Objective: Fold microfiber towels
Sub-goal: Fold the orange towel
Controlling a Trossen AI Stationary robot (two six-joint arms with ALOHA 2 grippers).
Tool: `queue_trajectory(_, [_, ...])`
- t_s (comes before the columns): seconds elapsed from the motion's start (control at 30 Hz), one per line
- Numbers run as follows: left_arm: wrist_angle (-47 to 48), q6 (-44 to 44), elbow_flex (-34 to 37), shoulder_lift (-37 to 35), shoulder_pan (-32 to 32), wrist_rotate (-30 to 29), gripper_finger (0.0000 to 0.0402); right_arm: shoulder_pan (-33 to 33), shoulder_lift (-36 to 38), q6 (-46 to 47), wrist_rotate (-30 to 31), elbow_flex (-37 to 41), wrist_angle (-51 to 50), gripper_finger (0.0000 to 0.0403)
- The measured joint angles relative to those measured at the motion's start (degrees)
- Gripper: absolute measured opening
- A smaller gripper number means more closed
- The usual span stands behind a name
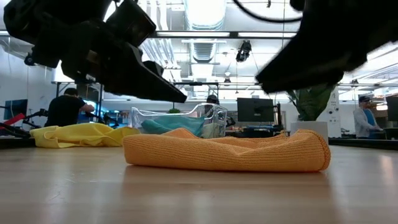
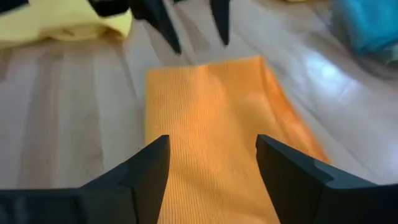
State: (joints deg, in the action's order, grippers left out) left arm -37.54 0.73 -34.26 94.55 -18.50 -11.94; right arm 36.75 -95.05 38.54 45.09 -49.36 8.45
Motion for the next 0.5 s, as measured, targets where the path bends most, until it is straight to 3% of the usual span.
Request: queue_trajectory(0.5, [-0.99, -1.38, 0.0, 9.11, 0.55, -0.53, 0.018, 0.5, -9.86, 8.31, -1.72, 0.04, 0.23, 0.0132])
